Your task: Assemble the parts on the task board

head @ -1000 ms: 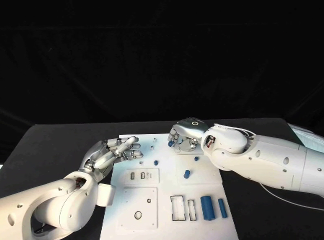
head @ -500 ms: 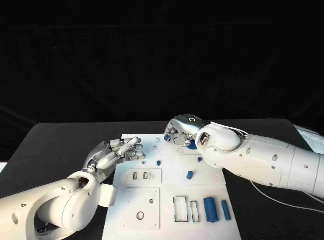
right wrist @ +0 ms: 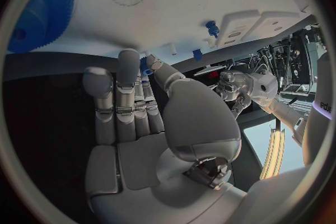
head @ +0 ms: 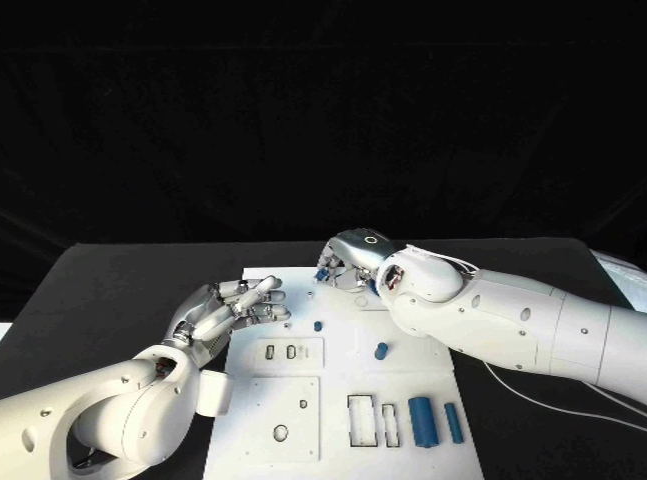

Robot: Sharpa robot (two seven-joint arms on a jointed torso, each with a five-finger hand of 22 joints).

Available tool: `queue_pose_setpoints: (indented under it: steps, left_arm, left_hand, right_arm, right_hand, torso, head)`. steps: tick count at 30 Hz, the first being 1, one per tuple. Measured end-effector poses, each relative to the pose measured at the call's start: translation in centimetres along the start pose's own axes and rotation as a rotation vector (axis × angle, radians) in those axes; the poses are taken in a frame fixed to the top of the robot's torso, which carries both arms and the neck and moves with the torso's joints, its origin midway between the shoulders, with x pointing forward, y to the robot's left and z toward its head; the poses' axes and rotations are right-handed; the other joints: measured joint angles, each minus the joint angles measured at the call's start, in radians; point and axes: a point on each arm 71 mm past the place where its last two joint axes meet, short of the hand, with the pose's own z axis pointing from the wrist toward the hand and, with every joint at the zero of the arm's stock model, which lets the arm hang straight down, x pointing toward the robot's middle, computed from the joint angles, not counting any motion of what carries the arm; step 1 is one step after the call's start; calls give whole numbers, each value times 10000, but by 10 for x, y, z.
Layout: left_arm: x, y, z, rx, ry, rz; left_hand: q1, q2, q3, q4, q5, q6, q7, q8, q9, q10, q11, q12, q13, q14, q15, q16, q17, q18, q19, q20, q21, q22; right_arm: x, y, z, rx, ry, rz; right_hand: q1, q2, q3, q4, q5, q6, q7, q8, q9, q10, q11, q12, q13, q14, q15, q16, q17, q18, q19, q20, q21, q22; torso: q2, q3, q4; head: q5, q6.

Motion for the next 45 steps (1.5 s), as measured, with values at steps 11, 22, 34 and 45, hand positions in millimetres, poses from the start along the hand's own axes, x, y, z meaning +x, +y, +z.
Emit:
queue_pose_setpoints:
  steps: [11,22,34,45]
  left_arm:
    - [0,0,0,-8,4,-3]
    - [1,-1,1,-5,15,-1]
    - [0,-2,1,-4,7,8]
    - [-6,-2,-1,-16,-98,65]
  left_hand:
    - [0,0,0,0,0,0,0,0,1,0,0,0,0,0,0,0,-1,0,0,0,0,1]
    - [0,0,0,0,0,0,0,0,-10,0,0,0,1,0,0,0,7,0,0,0,-39,-11]
    - [0,0,1,0,0,0,0,1,-9,0,0,0,2,0,0,0,6,0,0,0,-39,-10]
    - [0,0,1,0,0,0,0,-25,-9,0,0,0,2,0,0,0,7,-1,0,0,-39,-10]
  right_arm:
    - [2,8,6,-106,21,57]
    - [4,10,9,-92,133,59]
    - [4,8,6,-36,60,115]
    - [-18,-18,-37,241,-442,616]
  right_hand:
    - [0,-2,25,25,-2,-17,-17,-14,0,-37,37,1,-1,0,0,0,-2,1,0,0,36,6]
    - [-69,-72,173,253,-9,-24,-25,-11,0,-95,95,-39,-22,-3,3,41,-3,1,-60,13,32,-3]
    - [-49,-1005,-123,511,261,-2088,625,-270,-101,-2261,706,-69,-85,-431,432,-249,-211,230,-1324,430,-1194,-2096]
    - [-3,-1050,-457,866,683,-1357,262,-93,67,-1250,376,749,35,-262,263,-291,-316,234,-1015,280,-887,-1557]
  torso:
    - [44,1,7]
    - [66,8,12]
    - [86,18,7]
    - [77,26,-37]
  head:
    - [-18,4]
    - [12,-7]
    - [21,37]
    - [0,57]
